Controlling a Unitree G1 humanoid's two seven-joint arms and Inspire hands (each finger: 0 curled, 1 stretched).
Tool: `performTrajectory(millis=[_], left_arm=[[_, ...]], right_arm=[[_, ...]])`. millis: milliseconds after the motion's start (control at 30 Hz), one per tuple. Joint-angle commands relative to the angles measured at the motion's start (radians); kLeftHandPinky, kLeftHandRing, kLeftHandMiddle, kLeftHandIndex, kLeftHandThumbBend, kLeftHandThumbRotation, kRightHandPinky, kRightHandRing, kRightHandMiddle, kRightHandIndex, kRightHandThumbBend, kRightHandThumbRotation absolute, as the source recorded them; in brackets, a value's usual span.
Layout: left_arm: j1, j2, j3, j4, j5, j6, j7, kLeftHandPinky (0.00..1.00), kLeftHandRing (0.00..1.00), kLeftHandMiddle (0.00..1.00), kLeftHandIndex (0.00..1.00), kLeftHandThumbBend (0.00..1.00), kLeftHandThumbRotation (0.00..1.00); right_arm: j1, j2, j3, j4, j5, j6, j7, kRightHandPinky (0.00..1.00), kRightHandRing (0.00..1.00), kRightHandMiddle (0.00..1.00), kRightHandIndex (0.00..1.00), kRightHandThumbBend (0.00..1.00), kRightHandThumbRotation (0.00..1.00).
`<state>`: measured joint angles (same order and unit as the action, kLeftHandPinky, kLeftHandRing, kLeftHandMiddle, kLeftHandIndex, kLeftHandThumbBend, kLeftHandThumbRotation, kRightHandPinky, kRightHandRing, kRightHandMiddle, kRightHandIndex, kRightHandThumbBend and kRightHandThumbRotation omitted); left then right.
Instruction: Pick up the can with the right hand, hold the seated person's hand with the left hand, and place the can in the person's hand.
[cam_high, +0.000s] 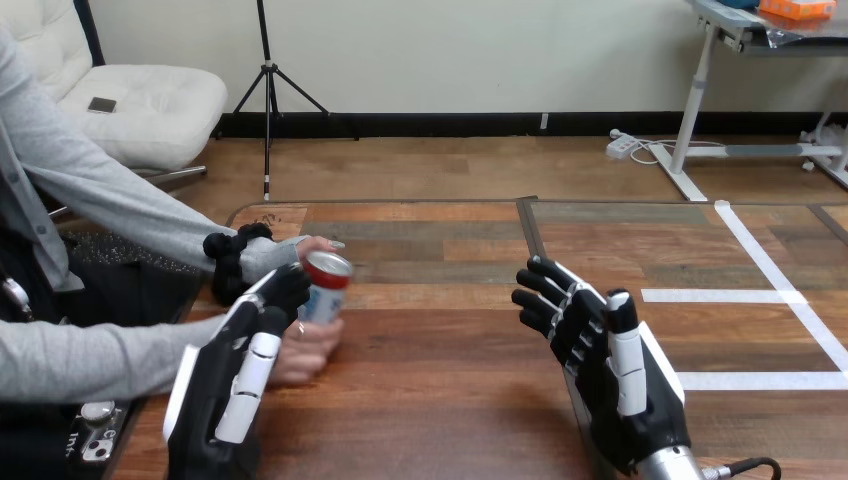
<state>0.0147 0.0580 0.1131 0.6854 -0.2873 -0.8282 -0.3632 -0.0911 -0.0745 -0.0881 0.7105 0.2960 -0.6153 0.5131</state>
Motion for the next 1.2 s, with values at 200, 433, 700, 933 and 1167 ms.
performTrajectory(millis=[200,433,700,933,1167], left_arm=[[-0.076,-0.034,0.051,0.029,-0.064,0.005,-0.034,0.84,0.82,0.83,0.82,0.44,0.72],[-0.077,-0.026,0.056,0.034,-0.058,0.028,-0.042,0.88,0.84,0.85,0.84,0.41,0.73],[-0.07,-0.017,0.057,0.014,-0.027,0.062,-0.031,0.93,0.87,0.88,0.88,0.44,0.76],[-0.059,-0.003,0.051,0.0,0.013,0.07,-0.018,0.96,0.9,0.89,0.88,0.44,0.8],[-0.054,0.007,0.052,-0.002,0.041,0.051,-0.023,0.92,0.89,0.87,0.86,0.41,0.8]], right_arm=[[-0.068,0.008,-0.012,0.01,-0.026,-0.01,-0.018,0.97,0.88,0.88,0.87,0.78,1.0],[-0.067,0.016,-0.018,0.016,-0.016,-0.002,-0.016,0.96,0.86,0.87,0.86,0.77,0.94],[-0.062,0.018,-0.016,0.011,-0.014,0.007,-0.011,0.92,0.86,0.87,0.87,0.77,0.92],[-0.057,0.02,-0.013,0.008,-0.014,0.014,-0.007,0.91,0.86,0.87,0.86,0.76,0.92],[-0.05,0.014,-0.003,-0.003,-0.038,0.023,-0.022,0.91,0.87,0.87,0.86,0.74,0.92]])
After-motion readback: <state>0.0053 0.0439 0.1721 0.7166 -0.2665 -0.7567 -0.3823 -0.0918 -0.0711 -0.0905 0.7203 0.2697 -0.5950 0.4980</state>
